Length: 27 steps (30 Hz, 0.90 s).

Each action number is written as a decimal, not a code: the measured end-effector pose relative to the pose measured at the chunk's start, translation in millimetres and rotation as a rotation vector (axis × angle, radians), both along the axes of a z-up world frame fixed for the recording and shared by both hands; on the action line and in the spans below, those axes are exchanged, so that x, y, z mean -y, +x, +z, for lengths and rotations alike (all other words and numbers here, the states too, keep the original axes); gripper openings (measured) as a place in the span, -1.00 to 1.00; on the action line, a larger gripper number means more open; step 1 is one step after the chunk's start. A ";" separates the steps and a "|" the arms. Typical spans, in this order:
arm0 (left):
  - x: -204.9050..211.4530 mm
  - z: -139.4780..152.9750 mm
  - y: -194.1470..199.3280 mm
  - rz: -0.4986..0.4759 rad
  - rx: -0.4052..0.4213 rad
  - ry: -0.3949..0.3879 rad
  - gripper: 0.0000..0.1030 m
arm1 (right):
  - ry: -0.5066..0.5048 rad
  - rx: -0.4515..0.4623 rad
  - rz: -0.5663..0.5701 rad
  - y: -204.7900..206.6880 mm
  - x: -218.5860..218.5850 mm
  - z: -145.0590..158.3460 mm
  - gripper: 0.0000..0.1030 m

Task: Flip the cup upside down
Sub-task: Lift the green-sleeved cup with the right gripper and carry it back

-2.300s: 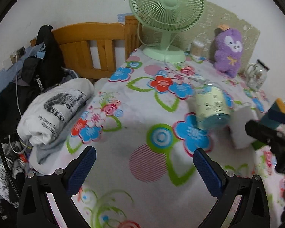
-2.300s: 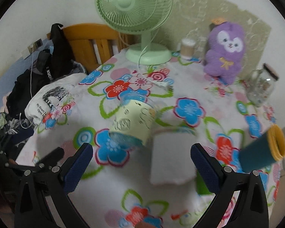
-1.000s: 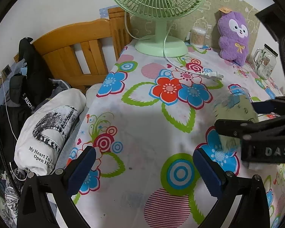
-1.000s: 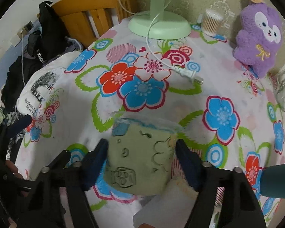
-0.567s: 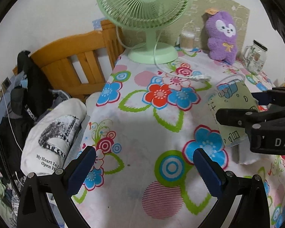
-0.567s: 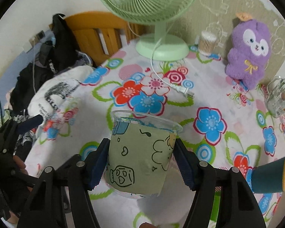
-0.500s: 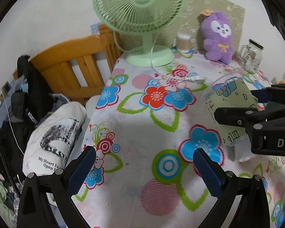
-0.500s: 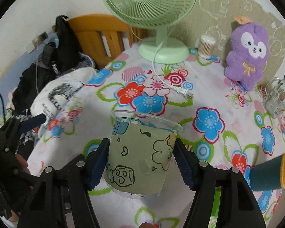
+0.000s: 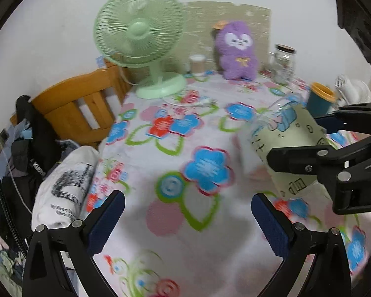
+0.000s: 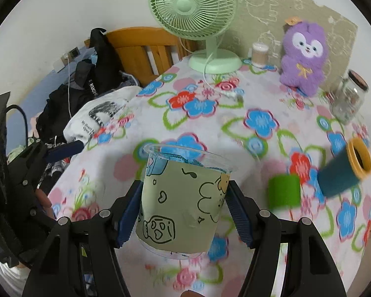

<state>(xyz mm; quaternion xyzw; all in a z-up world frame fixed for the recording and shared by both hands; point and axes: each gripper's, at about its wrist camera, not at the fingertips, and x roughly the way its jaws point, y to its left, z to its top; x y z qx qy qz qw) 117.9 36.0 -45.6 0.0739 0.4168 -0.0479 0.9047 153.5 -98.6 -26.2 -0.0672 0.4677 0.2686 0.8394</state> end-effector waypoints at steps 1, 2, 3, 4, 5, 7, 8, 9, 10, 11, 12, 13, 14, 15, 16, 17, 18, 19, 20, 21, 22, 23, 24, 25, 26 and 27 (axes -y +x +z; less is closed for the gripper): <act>5.5 -0.7 -5.0 -0.018 -0.007 -0.005 1.00 | -0.001 0.002 -0.003 -5.6 4.7 -0.6 0.35; 12.1 -2.0 -10.6 -0.037 -0.015 -0.008 1.00 | -0.002 0.005 -0.011 -14.1 12.2 -1.6 0.35; 17.7 -3.4 -15.4 -0.052 -0.020 -0.008 1.00 | -0.006 0.007 -0.019 -22.5 19.4 -3.3 0.35; 22.5 -4.9 -19.5 -0.063 -0.024 -0.009 1.00 | -0.008 0.007 -0.025 -27.3 24.5 -4.7 0.35; 28.9 -6.8 -24.4 -0.076 -0.027 -0.007 1.00 | -0.011 0.003 -0.036 -36.3 32.7 -7.5 0.35; 38.8 -9.6 -31.8 -0.100 -0.032 -0.005 1.00 | -0.016 -0.004 -0.050 -48.4 44.6 -12.6 0.35; 44.5 -11.3 -36.1 -0.111 -0.035 -0.005 1.00 | -0.019 -0.006 -0.057 -54.1 50.4 -15.3 0.35; 49.5 -12.7 -40.0 -0.123 -0.037 -0.005 1.00 | -0.021 -0.007 -0.063 -58.5 54.7 -17.2 0.35; 54.4 -14.4 -43.5 -0.136 -0.039 -0.005 1.00 | -0.023 -0.011 -0.077 -65.4 62.1 -20.8 0.35; 60.1 -16.4 -47.5 -0.148 -0.040 -0.002 1.00 | -0.025 -0.018 -0.091 -69.9 67.9 -24.0 0.35; 64.2 -18.5 -50.7 -0.158 -0.041 0.000 1.00 | -0.026 -0.022 -0.100 -72.8 71.6 -26.3 0.35; 69.1 -20.3 -53.6 -0.170 -0.044 0.002 1.00 | -0.027 -0.029 -0.109 -77.7 76.7 -29.9 0.35; 74.0 -22.4 -57.0 -0.182 -0.048 0.004 1.00 | -0.029 -0.040 -0.120 -83.1 83.2 -34.8 0.35; 77.9 -24.4 -59.2 -0.191 -0.052 0.005 1.00 | -0.031 -0.047 -0.129 -85.4 86.0 -37.3 0.35; 81.5 -26.8 -61.9 -0.200 -0.057 0.006 1.00 | -0.034 -0.055 -0.141 -89.4 90.5 -41.0 0.35; 85.5 -29.9 -65.2 -0.208 -0.064 0.009 1.00 | -0.039 -0.063 -0.156 -94.3 96.4 -45.9 0.35; 88.4 -32.5 -67.5 -0.214 -0.069 0.011 1.00 | -0.043 -0.073 -0.165 -97.4 100.2 -49.6 0.35; 91.3 -35.0 -70.1 -0.223 -0.075 0.013 1.00 | -0.044 -0.081 -0.171 -98.7 103.4 -52.2 0.35; 94.6 -37.8 -73.1 -0.232 -0.080 0.014 1.00 | -0.045 -0.095 -0.178 -102.5 107.3 -56.5 0.35; 97.4 -40.1 -75.1 -0.238 -0.084 0.013 1.00 | -0.050 -0.105 -0.180 -105.9 109.9 -60.0 0.35; 99.7 -42.4 -76.5 -0.246 -0.090 0.012 1.00 | -0.055 -0.107 -0.181 -108.2 111.0 -61.8 0.35; 103.4 -45.6 -78.2 -0.255 -0.098 0.013 1.00 | -0.072 -0.106 -0.183 -110.4 112.1 -64.2 0.35; 107.6 -49.1 -80.2 -0.267 -0.106 0.018 1.00 | -0.088 -0.102 -0.185 -111.1 112.4 -65.4 0.35; 110.1 -51.2 -82.1 -0.273 -0.110 0.021 1.00 | -0.099 -0.100 -0.187 -111.0 112.9 -66.5 0.35; 113.5 -53.8 -84.1 -0.281 -0.114 0.026 1.00 | -0.111 -0.101 -0.188 -110.7 113.3 -68.8 0.35; 115.9 -55.7 -85.4 -0.287 -0.117 0.029 1.00 | -0.117 -0.108 -0.189 -109.5 114.0 -71.5 0.35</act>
